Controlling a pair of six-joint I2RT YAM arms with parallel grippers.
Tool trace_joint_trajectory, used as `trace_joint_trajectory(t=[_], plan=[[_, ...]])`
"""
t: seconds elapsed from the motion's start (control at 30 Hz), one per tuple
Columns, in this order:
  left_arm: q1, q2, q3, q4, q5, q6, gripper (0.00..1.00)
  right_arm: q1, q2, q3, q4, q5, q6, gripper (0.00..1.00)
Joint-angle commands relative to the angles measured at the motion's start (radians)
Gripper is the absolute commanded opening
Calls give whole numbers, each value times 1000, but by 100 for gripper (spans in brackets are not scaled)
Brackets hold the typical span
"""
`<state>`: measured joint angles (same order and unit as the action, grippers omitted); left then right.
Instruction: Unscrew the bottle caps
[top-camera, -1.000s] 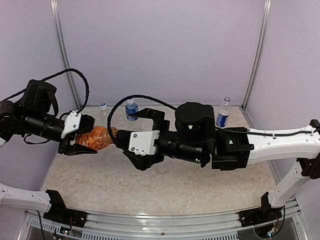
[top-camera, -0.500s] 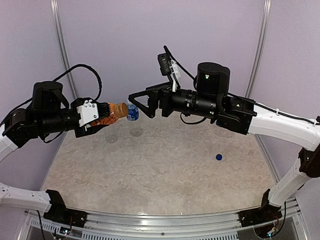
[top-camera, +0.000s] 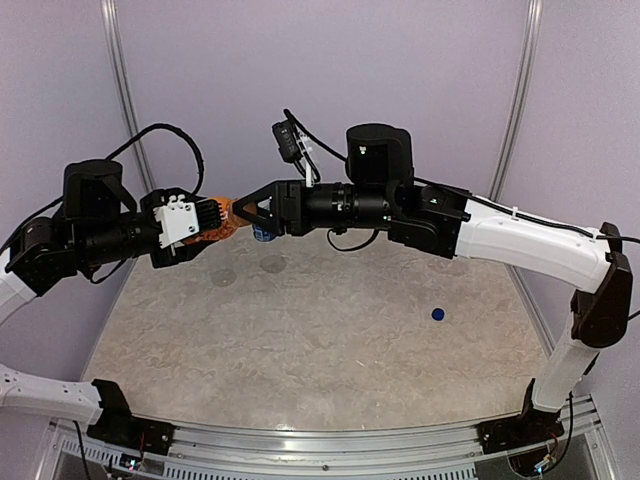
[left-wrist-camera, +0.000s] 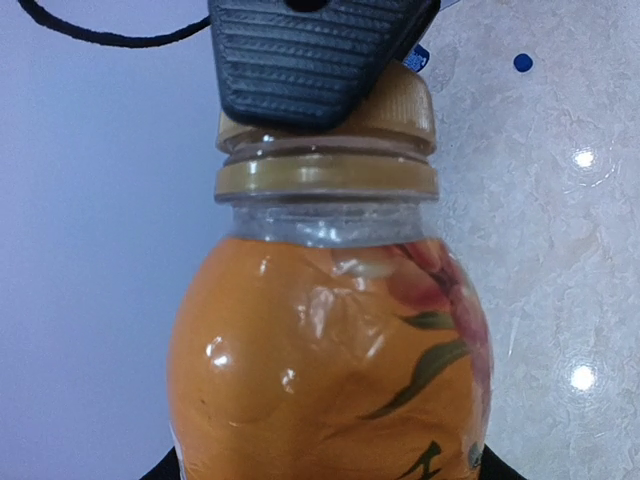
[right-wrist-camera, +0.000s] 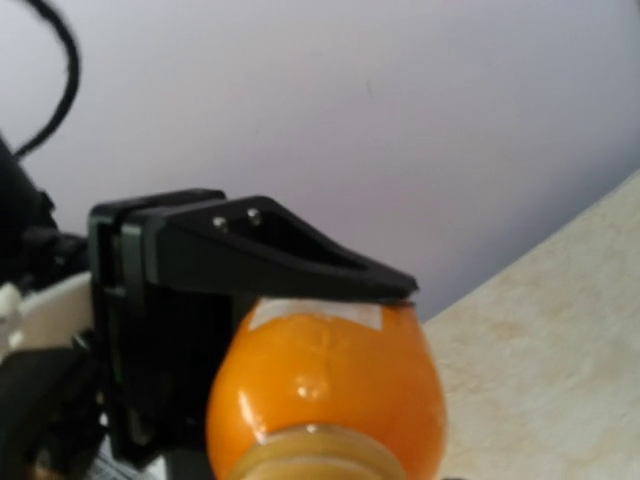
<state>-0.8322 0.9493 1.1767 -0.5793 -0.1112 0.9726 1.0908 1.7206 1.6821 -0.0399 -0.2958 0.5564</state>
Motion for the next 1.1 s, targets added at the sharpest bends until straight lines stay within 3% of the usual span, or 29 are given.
trace_joint_trajectory(t=[0.0, 0.1, 0.2, 0.27, 0.43, 0.63, 0.93, 1.0, 1.07], plan=[[-7, 5, -2, 33, -8, 3, 31, 1, 9, 8, -20, -34, 17, 30], [-7, 7, 6, 35, -9, -7, 31, 1, 18, 18, -50, -53, 12, 0], [-3, 12, 26, -5, 16, -32, 31, 5, 23, 38, -102, -68, -49, 0], [3, 11, 51, -95, 81, -60, 30, 23, 19, 65, -165, -50, -173, 0], [7, 13, 125, -451, 339, -109, 28, 168, -32, 63, -323, 128, -708, 0], [5, 46, 193, -742, 531, -118, 27, 321, -106, -71, -304, 471, -1187, 0], [1, 63, 204, -798, 543, -112, 24, 481, -105, -180, -83, 931, -1775, 0], [1, 63, 201, -788, 543, -113, 24, 490, -94, -184, -47, 965, -1813, 0], [1, 57, 196, -765, 527, -121, 24, 483, -102, -175, -41, 934, -1745, 0]])
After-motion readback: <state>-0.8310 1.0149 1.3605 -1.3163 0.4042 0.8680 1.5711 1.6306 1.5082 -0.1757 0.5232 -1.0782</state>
